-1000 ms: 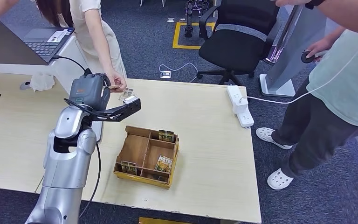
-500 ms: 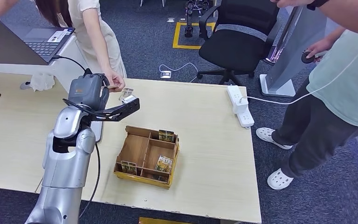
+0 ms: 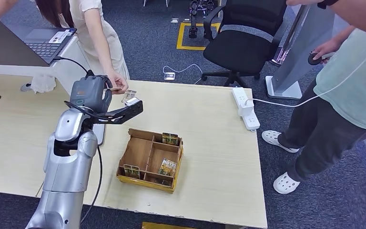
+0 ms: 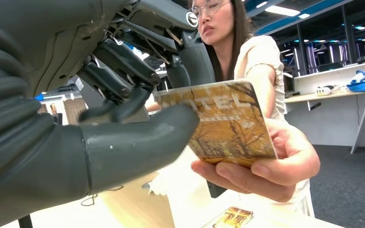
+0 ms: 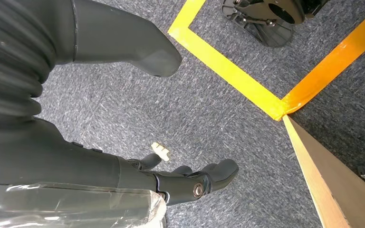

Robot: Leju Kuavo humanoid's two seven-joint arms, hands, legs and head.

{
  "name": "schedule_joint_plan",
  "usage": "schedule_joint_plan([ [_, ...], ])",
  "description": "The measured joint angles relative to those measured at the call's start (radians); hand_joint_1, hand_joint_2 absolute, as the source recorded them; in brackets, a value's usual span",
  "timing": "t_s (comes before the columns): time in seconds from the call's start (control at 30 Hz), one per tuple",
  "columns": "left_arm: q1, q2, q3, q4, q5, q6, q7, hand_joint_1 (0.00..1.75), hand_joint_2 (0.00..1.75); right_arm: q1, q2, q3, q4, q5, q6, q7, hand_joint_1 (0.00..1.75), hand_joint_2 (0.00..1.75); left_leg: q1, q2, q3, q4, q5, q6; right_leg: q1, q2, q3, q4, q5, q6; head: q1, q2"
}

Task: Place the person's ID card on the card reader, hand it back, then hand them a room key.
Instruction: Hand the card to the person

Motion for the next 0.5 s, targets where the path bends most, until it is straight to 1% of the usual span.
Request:
schedule_joint_plan([
  [0.5,0.0,0.001,0.025,0.0,0.001,0.013,0.0,0.0,1.75,-0.001,0.0,0.002,0.004,0.006,0.002,0.0,0.0,1.75,0.0,0.0,0.0,0.0,0.0,0.001,0.0,-0.001,0.0,0.0,0.0,0.0,0.0,0.0],
])
